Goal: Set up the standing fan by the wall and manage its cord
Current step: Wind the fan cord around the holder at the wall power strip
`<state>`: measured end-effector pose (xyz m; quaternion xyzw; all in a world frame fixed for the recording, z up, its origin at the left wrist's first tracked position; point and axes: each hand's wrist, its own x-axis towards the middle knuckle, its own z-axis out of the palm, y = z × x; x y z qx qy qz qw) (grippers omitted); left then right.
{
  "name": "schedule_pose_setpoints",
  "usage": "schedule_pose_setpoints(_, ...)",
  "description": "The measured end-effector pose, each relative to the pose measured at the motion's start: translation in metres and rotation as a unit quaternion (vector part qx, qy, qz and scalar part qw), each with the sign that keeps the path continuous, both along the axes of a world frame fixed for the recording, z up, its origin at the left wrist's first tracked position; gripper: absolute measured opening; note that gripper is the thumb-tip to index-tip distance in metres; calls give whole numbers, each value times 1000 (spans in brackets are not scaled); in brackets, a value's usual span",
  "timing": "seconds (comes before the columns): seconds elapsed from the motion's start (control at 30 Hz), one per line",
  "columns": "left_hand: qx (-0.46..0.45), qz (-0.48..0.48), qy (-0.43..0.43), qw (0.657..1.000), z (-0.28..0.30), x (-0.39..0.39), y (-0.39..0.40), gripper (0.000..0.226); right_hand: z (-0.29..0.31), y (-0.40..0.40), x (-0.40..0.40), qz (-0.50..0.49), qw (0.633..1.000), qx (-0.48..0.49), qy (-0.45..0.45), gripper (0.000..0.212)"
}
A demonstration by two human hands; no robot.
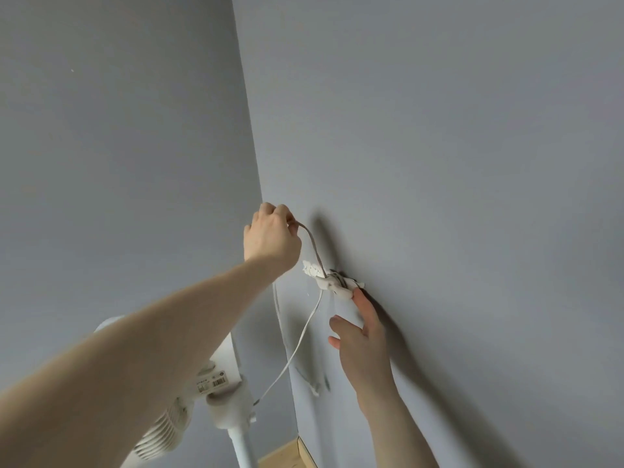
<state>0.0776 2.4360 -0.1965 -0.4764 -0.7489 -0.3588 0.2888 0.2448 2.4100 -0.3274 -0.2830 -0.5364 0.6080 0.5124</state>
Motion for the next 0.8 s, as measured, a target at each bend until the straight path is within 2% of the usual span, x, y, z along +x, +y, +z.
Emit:
schedule_pose_setpoints(0.23, 40, 20, -60, 997, 50, 1, -23, 25, 1, -5, 4, 14, 1000, 15, -5, 61)
schedule_pose_setpoints(0.47, 101, -18, -89, 991, 97, 19, -61, 23, 10, -26, 14, 5, 1000, 15, 9, 63)
schedule_pose_setpoints(0.57, 64, -53, -103, 991, 101, 34, -75, 20, 12, -35, 20, -2, 1000, 22, 21, 63)
schedule_pose_setpoints(0.63, 23, -91, -128, 987, 98, 44, -82, 27, 11, -39, 23, -14, 999, 24, 41, 60)
schedule_pose_setpoints(0.7, -19, -135, -150, 979, 95, 56, -91, 33, 11, -43, 27, -23, 997, 19, 69, 58)
schedule_pose_setpoints(0.8, -85, -193, -174, 962, 90, 72, -106, 30, 15, -45, 34, -15, 994, 11, 106, 51)
